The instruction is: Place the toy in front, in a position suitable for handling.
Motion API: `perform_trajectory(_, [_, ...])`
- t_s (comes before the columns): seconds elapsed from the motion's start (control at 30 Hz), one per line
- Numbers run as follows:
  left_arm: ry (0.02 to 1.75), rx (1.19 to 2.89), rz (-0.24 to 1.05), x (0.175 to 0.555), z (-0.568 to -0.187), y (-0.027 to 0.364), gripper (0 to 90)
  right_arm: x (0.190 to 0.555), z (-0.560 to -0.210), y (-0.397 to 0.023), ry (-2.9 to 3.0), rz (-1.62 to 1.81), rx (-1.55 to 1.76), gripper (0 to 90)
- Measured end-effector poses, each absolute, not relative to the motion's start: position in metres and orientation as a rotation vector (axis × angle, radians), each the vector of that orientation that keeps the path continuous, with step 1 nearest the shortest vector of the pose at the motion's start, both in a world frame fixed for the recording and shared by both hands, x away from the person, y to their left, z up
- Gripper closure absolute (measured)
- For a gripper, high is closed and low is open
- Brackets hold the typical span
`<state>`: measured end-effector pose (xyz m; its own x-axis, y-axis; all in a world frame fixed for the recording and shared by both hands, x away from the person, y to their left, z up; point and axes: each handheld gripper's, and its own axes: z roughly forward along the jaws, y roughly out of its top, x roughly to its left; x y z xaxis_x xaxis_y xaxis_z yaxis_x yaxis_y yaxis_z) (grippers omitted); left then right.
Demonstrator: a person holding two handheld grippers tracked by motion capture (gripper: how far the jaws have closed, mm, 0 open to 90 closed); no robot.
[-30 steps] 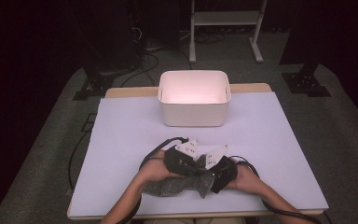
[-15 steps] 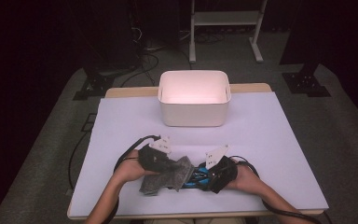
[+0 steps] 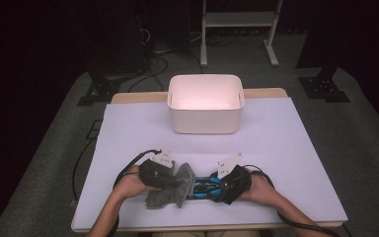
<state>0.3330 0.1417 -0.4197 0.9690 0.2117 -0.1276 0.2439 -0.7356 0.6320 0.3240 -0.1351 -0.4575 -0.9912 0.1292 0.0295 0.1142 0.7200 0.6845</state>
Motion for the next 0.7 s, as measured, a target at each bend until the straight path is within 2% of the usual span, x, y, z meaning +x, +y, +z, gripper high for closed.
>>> perform_trajectory(0.17, [0.258, 2.415, -0.072, 0.336, -0.413, 0.120, 82.9, 0.324, -0.458, -0.135, 2.895, 1.153, 0.208, 20.8])
perform_trajectory(0.57, [0.055, 2.455, -0.116, 0.344, -0.405, 0.037, 82.9, 0.324, -0.458, -0.136, 2.898, 1.165, 0.203, 21.0])
perform_trajectory(0.7, [0.045, 2.480, -0.135, 0.347, -0.409, 0.028, 82.9, 0.324, -0.458, -0.136, 2.902, 1.169, 0.207, 21.0])
